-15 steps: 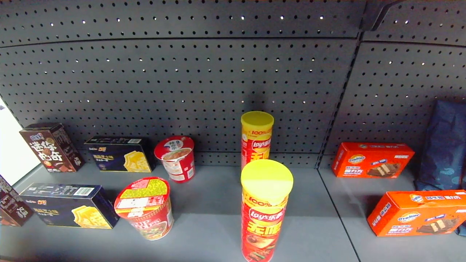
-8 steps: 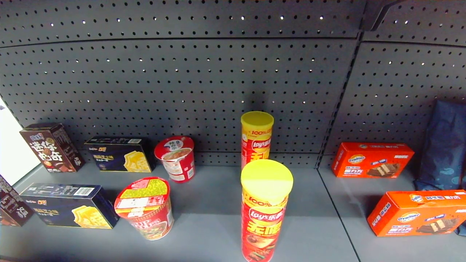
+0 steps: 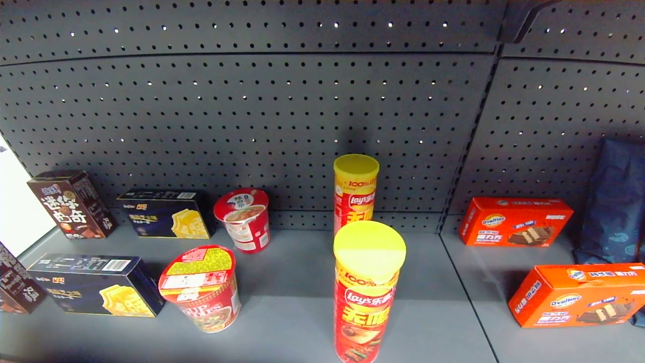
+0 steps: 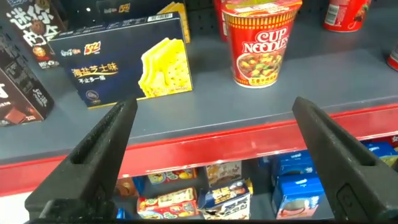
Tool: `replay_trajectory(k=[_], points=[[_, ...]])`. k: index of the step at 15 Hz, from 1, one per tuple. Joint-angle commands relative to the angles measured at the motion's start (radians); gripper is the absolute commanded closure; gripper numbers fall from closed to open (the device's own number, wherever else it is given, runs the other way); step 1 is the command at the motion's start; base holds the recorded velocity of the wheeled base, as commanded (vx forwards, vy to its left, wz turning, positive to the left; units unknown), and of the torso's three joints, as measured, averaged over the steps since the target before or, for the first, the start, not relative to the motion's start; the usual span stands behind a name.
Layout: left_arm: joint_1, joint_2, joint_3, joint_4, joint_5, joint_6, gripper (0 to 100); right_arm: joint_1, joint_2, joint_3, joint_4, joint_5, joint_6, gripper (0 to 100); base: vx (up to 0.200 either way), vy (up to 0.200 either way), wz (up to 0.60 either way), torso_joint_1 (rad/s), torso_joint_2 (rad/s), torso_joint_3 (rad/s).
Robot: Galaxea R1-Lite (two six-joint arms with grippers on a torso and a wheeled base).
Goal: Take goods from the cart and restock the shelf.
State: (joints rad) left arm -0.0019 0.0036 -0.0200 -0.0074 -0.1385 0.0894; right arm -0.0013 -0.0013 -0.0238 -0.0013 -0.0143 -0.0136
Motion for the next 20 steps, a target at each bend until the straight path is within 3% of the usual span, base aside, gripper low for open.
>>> replay_trajectory(k=[1,3,5,6,8,9,10,11,12,13,14,15,17,20], points=[[0.000,0.001,0.000,0.000,-0.001,0.004,0,0.000,0.001,0.001,-0.005,-0.001,0.004,0,0.000,0.000,0.00,0.000,0.00,0.000],[0.000,0.001,-0.001,0.003,-0.013,0.009,0,0.000,0.001,0.001,-0.006,-0.001,0.004,0,0.000,0.000,0.00,0.000,0.00,0.000],[0.000,0.001,0.000,0.001,-0.073,0.007,0,0.001,0.001,-0.001,0.000,0.023,0.000,0,0.000,0.000,0.00,0.000,0.00,0.000],[0.000,0.003,-0.003,0.006,-0.141,0.001,0,0.001,0.001,0.010,-0.020,0.158,0.009,0,0.000,0.000,0.00,0.000,0.00,0.000],[-0.001,0.001,-0.006,0.009,-0.239,-0.017,0,0.001,0.001,0.024,-0.059,0.143,0.038,0,0.000,0.000,0.00,0.000,0.00,0.000],[-0.003,0.003,-0.006,0.009,-0.248,-0.022,0,0.000,0.001,0.024,-0.059,0.132,0.044,0,0.000,0.000,0.00,0.000,0.00,0.000],[0.000,0.003,-0.006,0.009,-0.237,-0.025,0,0.000,0.001,0.024,-0.059,0.099,0.043,0,0.000,0.000,0.00,0.000,0.00,0.000],[0.002,0.003,-0.005,0.009,-0.124,-0.031,0,0.000,0.001,0.024,-0.005,0.011,0.043,0,0.000,0.000,0.00,0.000,0.00,0.000],[0.000,0.003,0.002,0.009,0.022,-0.028,0,0.000,0.001,0.022,0.006,-0.001,0.037,0,0.000,0.000,0.00,0.000,0.00,0.000],[0.000,0.001,0.008,0.007,0.042,-0.028,0,0.001,0.001,0.022,0.004,-0.001,0.037,0,0.000,0.000,0.00,0.000,0.00,0.000],[0.000,0.001,0.020,0.007,0.155,-0.039,0,0.000,0.001,0.022,0.001,0.000,0.029,0,0.000,0.000,0.00,0.000,0.00,0.000],[0.000,-0.001,0.020,0.007,0.151,-0.025,0,0.000,0.001,0.022,0.001,0.002,0.029,0,0.000,0.000,0.00,0.000,0.00,0.000],[-0.004,0.003,0.018,0.009,-0.018,0.009,0,0.001,0.001,0.022,0.000,0.005,0.027,0,0.000,0.000,0.00,0.000,0.00,0.000],[-0.003,0.001,0.020,0.007,0.008,0.009,0,0.000,0.001,0.024,0.000,0.005,0.029,0,0.000,0.000,0.00,0.000,0.00,0.000]])
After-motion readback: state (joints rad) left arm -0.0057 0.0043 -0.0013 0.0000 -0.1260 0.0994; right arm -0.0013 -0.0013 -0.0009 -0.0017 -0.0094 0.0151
